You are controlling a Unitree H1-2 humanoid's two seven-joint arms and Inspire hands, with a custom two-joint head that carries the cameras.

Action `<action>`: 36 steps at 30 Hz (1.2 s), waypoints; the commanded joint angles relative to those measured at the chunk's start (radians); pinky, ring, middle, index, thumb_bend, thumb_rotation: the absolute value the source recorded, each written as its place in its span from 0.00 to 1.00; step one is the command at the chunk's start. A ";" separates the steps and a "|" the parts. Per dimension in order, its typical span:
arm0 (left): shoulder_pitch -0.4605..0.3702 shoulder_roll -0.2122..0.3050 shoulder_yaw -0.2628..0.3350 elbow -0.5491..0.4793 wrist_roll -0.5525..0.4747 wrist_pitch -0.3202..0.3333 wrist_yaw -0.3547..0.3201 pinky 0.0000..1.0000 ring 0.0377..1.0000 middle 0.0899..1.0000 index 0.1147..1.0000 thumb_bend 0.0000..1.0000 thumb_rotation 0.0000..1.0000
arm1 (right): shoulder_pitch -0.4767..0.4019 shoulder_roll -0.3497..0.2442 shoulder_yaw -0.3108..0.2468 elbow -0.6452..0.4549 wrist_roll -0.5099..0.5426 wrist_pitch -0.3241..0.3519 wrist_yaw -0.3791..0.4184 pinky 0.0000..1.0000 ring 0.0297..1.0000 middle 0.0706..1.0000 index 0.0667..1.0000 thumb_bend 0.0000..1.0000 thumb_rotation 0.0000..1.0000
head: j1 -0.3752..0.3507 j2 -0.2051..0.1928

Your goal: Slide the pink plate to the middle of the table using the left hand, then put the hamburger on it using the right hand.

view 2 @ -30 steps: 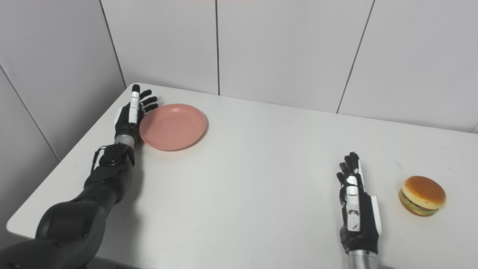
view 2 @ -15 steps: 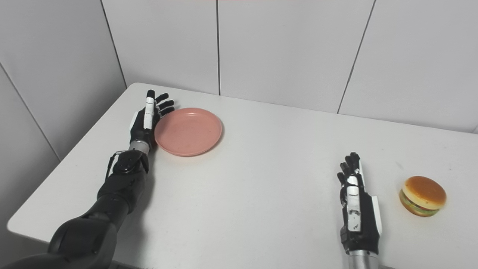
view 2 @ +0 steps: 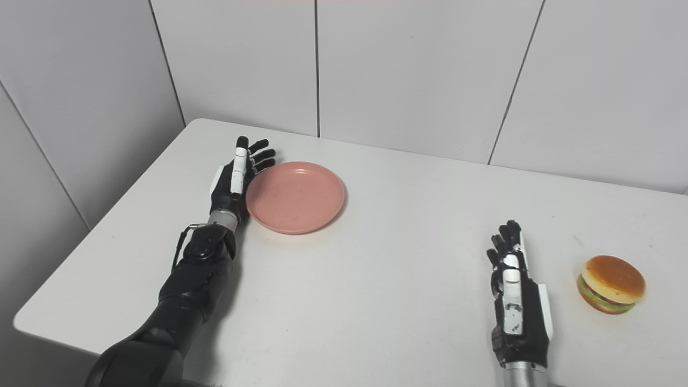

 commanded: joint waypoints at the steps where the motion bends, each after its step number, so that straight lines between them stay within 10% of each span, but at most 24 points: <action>1: -0.021 0.003 -0.013 -0.056 0.025 0.007 0.013 0.79 0.78 0.75 0.74 0.90 1.00 | 0.042 -0.001 -0.005 0.041 0.007 -0.036 0.009 1.00 1.00 1.00 1.00 0.63 0.96 | -0.015 0.002; 36: 0.192 -0.119 -0.160 -0.383 0.058 0.106 -0.075 0.82 0.79 0.78 0.77 0.87 1.00 | 0.048 0.035 0.023 0.018 -0.034 -0.002 -0.014 1.00 1.00 1.00 1.00 0.60 1.00 | -0.220 0.035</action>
